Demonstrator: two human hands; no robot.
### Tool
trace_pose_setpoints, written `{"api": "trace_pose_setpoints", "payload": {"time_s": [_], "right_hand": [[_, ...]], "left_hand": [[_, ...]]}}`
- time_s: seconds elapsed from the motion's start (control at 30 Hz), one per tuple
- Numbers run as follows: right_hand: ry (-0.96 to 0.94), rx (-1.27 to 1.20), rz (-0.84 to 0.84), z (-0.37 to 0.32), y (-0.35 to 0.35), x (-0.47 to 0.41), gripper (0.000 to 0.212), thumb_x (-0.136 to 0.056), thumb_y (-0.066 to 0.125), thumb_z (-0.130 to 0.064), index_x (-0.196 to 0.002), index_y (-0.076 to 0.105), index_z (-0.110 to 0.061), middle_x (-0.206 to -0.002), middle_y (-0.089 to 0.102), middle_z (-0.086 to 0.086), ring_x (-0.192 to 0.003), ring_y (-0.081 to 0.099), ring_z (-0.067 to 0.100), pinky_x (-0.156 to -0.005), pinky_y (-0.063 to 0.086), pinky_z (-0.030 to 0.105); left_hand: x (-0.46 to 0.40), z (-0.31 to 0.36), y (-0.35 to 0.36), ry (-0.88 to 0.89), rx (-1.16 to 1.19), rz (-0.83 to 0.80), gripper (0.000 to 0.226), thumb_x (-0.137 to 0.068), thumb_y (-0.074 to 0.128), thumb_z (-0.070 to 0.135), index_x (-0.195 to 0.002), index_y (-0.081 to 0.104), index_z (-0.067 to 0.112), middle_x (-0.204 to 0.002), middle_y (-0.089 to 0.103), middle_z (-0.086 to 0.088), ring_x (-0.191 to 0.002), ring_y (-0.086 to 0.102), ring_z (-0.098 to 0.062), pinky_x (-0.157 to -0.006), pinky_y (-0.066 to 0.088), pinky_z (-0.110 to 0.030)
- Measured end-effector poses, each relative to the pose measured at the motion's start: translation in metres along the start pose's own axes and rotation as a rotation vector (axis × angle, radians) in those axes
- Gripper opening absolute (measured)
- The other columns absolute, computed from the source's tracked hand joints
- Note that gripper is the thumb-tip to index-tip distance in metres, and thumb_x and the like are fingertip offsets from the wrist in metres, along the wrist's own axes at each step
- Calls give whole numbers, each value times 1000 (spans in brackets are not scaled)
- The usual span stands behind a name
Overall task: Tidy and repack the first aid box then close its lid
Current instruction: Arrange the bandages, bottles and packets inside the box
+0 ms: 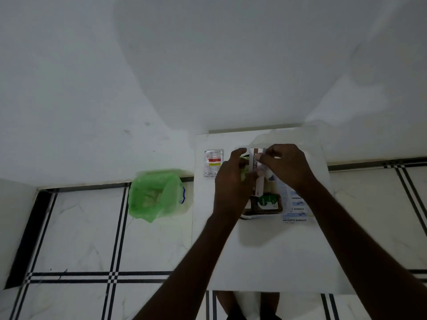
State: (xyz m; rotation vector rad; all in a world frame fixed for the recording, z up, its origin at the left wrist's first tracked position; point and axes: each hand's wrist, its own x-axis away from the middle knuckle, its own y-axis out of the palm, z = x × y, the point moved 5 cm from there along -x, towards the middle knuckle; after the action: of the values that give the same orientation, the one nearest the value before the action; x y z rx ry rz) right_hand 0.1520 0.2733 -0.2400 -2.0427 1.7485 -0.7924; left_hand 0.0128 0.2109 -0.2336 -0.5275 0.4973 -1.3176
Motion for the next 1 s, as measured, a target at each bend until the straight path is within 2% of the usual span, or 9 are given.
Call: {"api": "trace_pose_setpoints", "payload": {"time_s": [0.07, 0.13, 0.23, 0.3, 0.4, 0.57, 0.7, 0.87, 1.0], "right_hand": [[3, 37, 8, 5, -3, -2, 25, -89, 65, -29, -90, 72, -6, -84, 70, 1, -65, 59, -1, -49, 40, 8], [-5, 56, 25, 7, -10, -2, 26, -90, 64, -27, -86, 70, -3, -82, 70, 1, -62, 60, -1, -45, 44, 7], [-64, 145, 165, 10, -34, 2, 26, -89, 63, -28, -80, 66, -3, -76, 71, 5, -61, 67, 16, -54, 54, 23], [-85, 261, 266, 13, -46, 1, 30, -88, 64, -32, -73, 62, -6, -65, 64, 2, -57, 63, 20, -50, 46, 23], [-77, 361, 237, 17, -37, -1, 31, -85, 68, -38, -75, 61, -10, -66, 62, 1, -54, 54, 14, -48, 32, 17], [-76, 380, 269, 31, -9, 5, 39, -79, 76, -38, -93, 55, -8, -74, 65, 8, -64, 63, 25, -57, 41, 25], [-90, 295, 233, 39, -11, 14, 47, -80, 73, -39, -116, 54, -14, -100, 67, 7, -79, 65, 20, -68, 48, 28], [-145, 466, -9, 55, 5, 46, 65, -92, 58, -29, -150, 29, -22, -150, 40, 12, -132, 44, 29, -93, 54, 47], [-108, 515, -37, 61, 11, 44, 75, -92, 59, -26, -154, 18, -23, -157, 29, 15, -139, 35, 34, -95, 53, 50]], "left_hand": [[-1, 0, -3, 122, -220, -1, 39, -89, 49, 27, -120, 65, 10, -107, 73, -9, -97, 64, -26, -79, 50, -29], [1, -3, 1, 218, -375, -47, 49, -84, 39, 34, -109, 71, 7, -110, 72, -12, -101, 63, -31, -82, 51, -39], [1, -11, 9, 252, -484, -59, 24, -86, 63, 17, -106, 73, 10, -115, 70, -11, -104, 63, -31, -84, 53, -40], [0, -14, 11, 270, -502, -53, 24, -83, 70, 12, -107, 73, 10, -115, 70, -10, -105, 63, -31, -85, 54, -41], [-1, -16, 9, 292, -529, -38, 27, -80, 72, 9, -106, 73, 12, -116, 71, -9, -106, 63, -32, -85, 55, -42], [-3, -20, 9, 327, -515, -53, 29, -81, 69, 8, -109, 72, 11, -119, 70, -9, -108, 62, -33, -86, 54, -41], [0, -23, 9, 315, -493, -75, 32, -81, 69, 6, -112, 70, 9, -123, 68, -10, -111, 60, -34, -90, 54, -43], [5, -24, 11, 299, -488, -78, 37, -80, 68, 9, -117, 68, 8, -127, 65, -12, -116, 58, -35, -94, 52, -44], [6, -25, 12, 303, -478, -74, 38, -81, 66, 10, -119, 66, 6, -130, 64, -13, -117, 56, -36, -95, 52, -45]]}}
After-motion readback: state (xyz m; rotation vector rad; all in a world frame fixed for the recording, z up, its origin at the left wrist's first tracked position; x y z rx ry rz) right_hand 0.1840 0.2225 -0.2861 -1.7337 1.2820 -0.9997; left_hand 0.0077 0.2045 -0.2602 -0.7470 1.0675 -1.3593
